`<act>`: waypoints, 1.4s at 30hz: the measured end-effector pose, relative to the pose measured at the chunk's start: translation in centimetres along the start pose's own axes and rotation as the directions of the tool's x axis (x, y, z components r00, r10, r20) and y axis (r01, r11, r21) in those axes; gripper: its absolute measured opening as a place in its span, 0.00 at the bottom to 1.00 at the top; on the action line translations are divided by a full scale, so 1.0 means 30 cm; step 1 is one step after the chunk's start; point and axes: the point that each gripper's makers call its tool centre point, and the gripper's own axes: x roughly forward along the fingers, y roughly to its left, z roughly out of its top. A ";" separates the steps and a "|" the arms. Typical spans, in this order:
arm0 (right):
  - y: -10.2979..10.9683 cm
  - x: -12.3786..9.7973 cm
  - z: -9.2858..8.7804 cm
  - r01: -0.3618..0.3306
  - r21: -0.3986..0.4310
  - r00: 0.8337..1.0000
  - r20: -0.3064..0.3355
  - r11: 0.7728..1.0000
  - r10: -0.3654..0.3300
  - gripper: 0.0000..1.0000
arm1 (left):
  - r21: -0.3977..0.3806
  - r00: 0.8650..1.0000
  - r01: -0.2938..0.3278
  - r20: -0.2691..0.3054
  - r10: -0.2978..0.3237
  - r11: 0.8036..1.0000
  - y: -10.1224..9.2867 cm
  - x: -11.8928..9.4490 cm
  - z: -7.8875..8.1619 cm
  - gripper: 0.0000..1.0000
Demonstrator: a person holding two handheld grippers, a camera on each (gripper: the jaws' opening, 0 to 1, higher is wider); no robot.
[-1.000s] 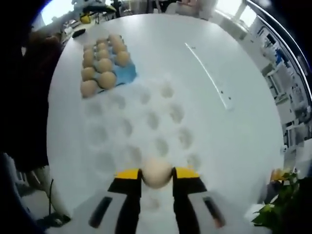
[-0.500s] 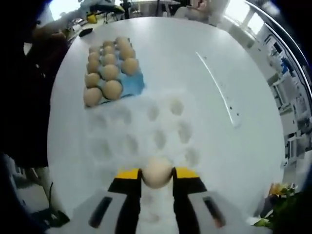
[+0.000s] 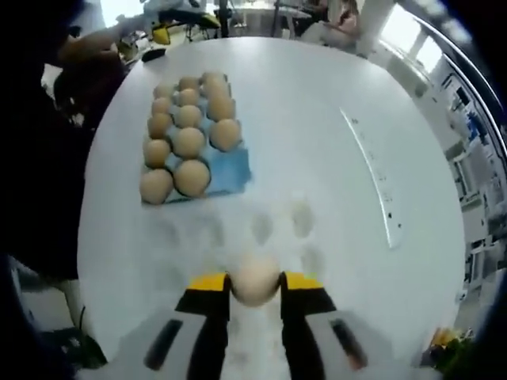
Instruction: Place the egg into an empty slot of the egg tray after lifting it from the table, then release the egg inside the slot.
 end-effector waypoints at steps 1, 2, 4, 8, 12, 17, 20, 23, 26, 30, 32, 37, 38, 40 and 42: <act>0.001 0.003 0.009 -0.002 -0.006 1.000 0.005 1.000 0.002 0.24 | 0.000 1.000 0.000 0.002 0.000 1.000 0.000 -0.001 0.001 0.58; 0.001 0.007 0.020 -0.004 -0.013 1.000 0.007 1.000 0.004 0.24 | 0.000 1.000 0.000 0.004 0.000 1.000 0.000 -0.001 0.003 0.58; 0.003 0.012 0.035 -0.008 -0.020 1.000 0.013 1.000 0.008 0.24 | 0.002 1.000 -0.001 0.004 0.001 1.000 0.000 -0.003 0.004 0.57; 0.011 0.029 0.071 -0.018 -0.042 0.999 0.025 0.999 0.019 0.24 | 0.005 1.000 -0.003 0.003 0.003 1.000 0.001 -0.005 0.002 0.56; 0.016 0.045 0.093 -0.029 -0.053 0.999 0.031 0.998 0.031 0.24 | 0.000 1.000 0.000 -0.001 0.000 1.000 -0.002 -0.004 -0.001 0.56; 0.019 0.067 0.127 -0.043 -0.069 0.998 0.041 0.997 0.045 0.24 | 0.000 1.000 -0.001 0.003 0.001 1.000 0.003 -0.006 0.003 0.56; 0.023 0.075 0.154 -0.048 -0.081 0.997 0.050 0.996 0.052 0.24 | 0.000 1.000 0.002 0.003 -0.002 1.000 0.002 -0.006 0.005 0.56; 0.021 0.085 0.178 -0.048 -0.091 0.997 0.061 0.995 0.054 0.24 | 0.000 1.000 0.001 0.007 -0.001 1.000 0.003 -0.006 0.007 0.56; 0.025 0.095 0.201 -0.051 -0.101 0.996 0.073 0.994 0.059 0.24 | 0.001 1.000 0.000 0.005 0.000 1.000 0.005 -0.006 0.005 0.56; 0.033 0.103 0.226 -0.059 -0.109 0.994 0.082 0.992 0.068 0.24 | 0.000 1.000 0.001 0.006 -0.001 1.000 0.004 -0.005 0.004 0.57; 0.034 0.109 0.237 -0.060 -0.111 0.994 0.088 0.992 0.070 0.24 | 0.001 1.000 0.000 0.005 0.000 1.000 0.005 -0.005 0.003 0.57; 0.046 0.128 0.261 -0.072 -0.118 0.992 0.093 0.990 0.084 0.24 | -0.002 1.000 0.004 -0.001 -0.004 1.000 0.003 -0.001 -0.002 0.57; 0.047 0.129 0.262 -0.074 -0.117 0.992 0.094 0.990 0.085 0.24 | -0.002 1.000 0.004 0.000 -0.004 1.000 0.003 -0.001 -0.002 0.57; 0.049 0.137 0.276 -0.075 -0.123 0.991 0.099 0.990 0.087 0.24 | -0.004 1.000 0.004 0.004 -0.004 1.000 0.002 -0.001 0.000 0.57; 0.051 0.142 0.286 -0.075 -0.125 0.991 0.105 0.989 0.089 0.24 | -0.001 1.000 0.002 0.006 -0.002 1.000 0.005 -0.001 0.001 0.57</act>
